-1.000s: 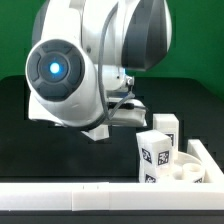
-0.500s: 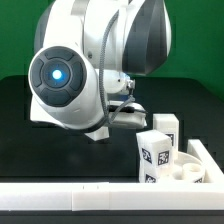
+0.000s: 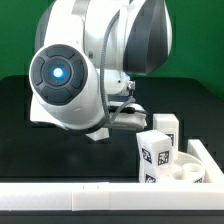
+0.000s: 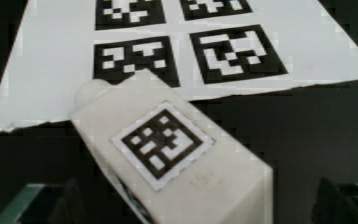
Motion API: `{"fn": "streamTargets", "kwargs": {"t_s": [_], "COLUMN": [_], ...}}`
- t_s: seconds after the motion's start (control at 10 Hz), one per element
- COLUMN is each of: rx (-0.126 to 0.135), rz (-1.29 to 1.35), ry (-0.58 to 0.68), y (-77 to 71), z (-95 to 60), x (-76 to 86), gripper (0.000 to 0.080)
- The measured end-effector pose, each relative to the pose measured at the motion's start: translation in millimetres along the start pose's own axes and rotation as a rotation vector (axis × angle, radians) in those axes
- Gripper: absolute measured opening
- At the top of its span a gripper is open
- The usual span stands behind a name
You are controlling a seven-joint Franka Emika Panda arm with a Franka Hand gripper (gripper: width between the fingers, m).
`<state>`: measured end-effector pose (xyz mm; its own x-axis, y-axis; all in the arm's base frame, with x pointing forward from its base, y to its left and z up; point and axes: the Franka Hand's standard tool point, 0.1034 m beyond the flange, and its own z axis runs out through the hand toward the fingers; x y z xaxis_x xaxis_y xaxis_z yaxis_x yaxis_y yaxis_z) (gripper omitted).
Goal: Assemble stool
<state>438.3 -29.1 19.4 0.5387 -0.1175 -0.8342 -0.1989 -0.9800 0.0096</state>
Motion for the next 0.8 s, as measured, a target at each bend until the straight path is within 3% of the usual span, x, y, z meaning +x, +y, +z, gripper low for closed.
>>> {"fn": "streamTargets", "kwargs": {"t_s": [0.2, 0.4, 0.7, 0.8], "rx": [0.003, -0.012, -0.012, -0.012], "rz": [0.006, 0.006, 0.006, 0.006], "ry": [-0.03, -0.048, -0.043, -0.043], "y": [-3.0, -3.5, -3.1, -3.1], "z": [15.6, 45.8, 45.3, 45.3], "x": [-1.0, -12.1, -11.1, -11.1], "gripper": [0.0649, 0.0649, 0.0639, 0.0468]}}
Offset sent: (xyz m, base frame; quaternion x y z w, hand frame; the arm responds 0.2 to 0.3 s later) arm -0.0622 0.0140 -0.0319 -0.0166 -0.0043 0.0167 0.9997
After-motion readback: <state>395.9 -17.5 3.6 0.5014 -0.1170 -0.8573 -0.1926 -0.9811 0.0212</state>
